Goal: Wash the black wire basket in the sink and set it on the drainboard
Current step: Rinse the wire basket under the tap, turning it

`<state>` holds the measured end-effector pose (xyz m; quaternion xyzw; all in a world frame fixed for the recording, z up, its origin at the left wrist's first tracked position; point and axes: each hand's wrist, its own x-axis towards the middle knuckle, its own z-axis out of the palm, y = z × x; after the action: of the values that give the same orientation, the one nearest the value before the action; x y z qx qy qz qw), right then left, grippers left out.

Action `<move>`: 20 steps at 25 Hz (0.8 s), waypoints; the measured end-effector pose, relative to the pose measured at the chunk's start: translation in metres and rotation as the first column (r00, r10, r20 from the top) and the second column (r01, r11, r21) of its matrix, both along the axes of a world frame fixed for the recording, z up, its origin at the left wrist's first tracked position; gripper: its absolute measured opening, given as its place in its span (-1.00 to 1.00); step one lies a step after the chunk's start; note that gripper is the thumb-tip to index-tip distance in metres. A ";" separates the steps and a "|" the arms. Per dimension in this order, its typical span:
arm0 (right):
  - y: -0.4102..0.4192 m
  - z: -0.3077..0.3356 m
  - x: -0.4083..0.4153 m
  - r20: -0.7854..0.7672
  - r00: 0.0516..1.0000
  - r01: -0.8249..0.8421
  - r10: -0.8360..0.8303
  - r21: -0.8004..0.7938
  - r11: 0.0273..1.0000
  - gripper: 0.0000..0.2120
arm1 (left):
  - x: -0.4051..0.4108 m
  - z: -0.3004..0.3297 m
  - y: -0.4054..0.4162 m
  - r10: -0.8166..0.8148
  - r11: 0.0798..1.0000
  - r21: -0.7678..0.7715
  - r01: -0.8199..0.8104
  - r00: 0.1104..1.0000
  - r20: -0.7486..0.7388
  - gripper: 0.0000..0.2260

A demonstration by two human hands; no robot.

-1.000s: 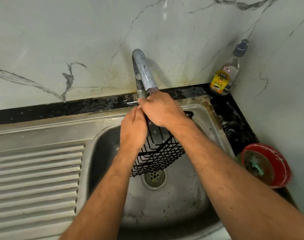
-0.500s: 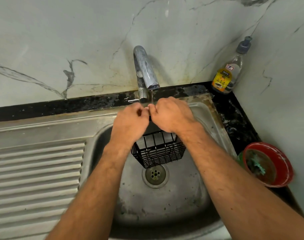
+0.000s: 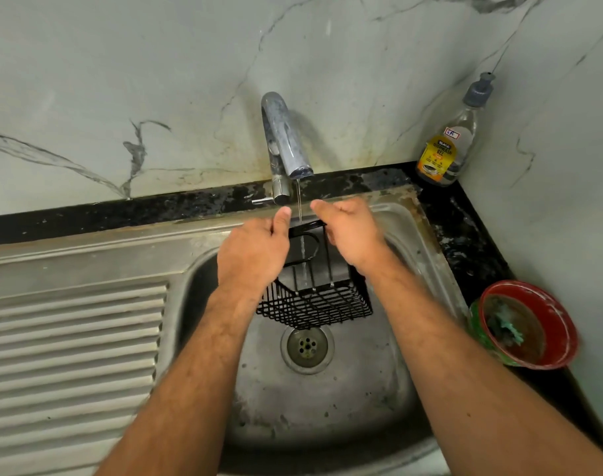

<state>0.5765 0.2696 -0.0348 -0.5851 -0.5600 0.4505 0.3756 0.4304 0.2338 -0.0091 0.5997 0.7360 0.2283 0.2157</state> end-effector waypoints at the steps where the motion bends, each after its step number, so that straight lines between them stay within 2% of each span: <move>1: 0.001 0.006 -0.008 0.053 0.999 -0.007 0.005 0.027 1.000 -0.44 | 0.004 0.003 0.002 -0.054 0.998 0.041 0.055 0.998 -0.017 -0.48; 3: 0.002 0.019 -0.022 0.096 0.995 -0.042 0.037 0.050 0.998 -0.47 | 0.010 0.010 0.006 -0.024 0.999 0.045 0.021 0.997 0.076 -0.50; 6: 0.002 0.021 -0.023 0.084 0.986 -0.148 0.141 0.077 0.986 -0.46 | 0.000 0.012 0.012 0.219 0.976 -0.063 -0.210 0.936 0.274 -0.46; 9: 0.000 0.007 -0.009 0.356 0.923 -0.185 0.146 0.076 0.980 -0.37 | -0.017 0.010 0.005 0.352 0.935 -0.167 -0.311 0.779 0.518 -0.53; 10: -0.001 0.004 -0.006 0.446 0.885 -0.181 0.133 0.067 0.981 -0.36 | -0.017 0.012 0.000 0.342 0.939 -0.185 -0.289 0.777 0.528 -0.56; 11: -0.002 0.001 -0.005 0.496 0.860 -0.176 0.123 0.060 0.983 -0.36 | -0.016 0.012 -0.003 0.295 0.955 -0.156 -0.251 0.835 0.464 -0.57; 13: -0.003 0.000 -0.008 0.524 0.846 -0.163 0.102 0.071 0.984 -0.39 | -0.010 0.015 -0.006 0.101 0.994 0.011 -0.106 0.970 0.223 -0.49; 14: -0.004 0.001 -0.011 0.538 0.837 -0.168 0.098 0.082 0.982 -0.39 | -0.006 0.020 -0.005 -0.001 0.997 0.077 -0.006 0.996 0.089 -0.49; 15: -0.004 0.004 -0.014 0.557 0.824 -0.184 0.103 0.092 0.979 -0.40 | -0.003 0.024 -0.004 -0.084 0.993 0.080 0.088 0.995 -0.050 -0.49; 16: -0.004 0.006 -0.017 0.576 0.809 -0.206 0.112 0.100 0.973 -0.42 | -0.001 0.025 -0.002 -0.132 0.989 0.043 0.144 0.970 -0.203 -0.48; 18: -0.003 0.010 -0.020 0.599 0.793 -0.227 0.109 0.125 0.966 -0.44 | 0.004 0.030 -0.002 -0.141 0.989 -0.033 0.142 0.871 -0.471 -0.47; 20: -0.005 0.009 -0.017 0.576 0.812 -0.222 0.097 0.151 0.963 -0.41 | 0.014 0.033 -0.011 -0.134 0.986 -0.006 0.168 0.765 -0.630 -0.50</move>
<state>0.5595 0.2651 -0.0257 -0.5994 -0.7374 0.2258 0.2143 0.4445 0.2230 0.0243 0.7039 0.7091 0.0157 -0.0394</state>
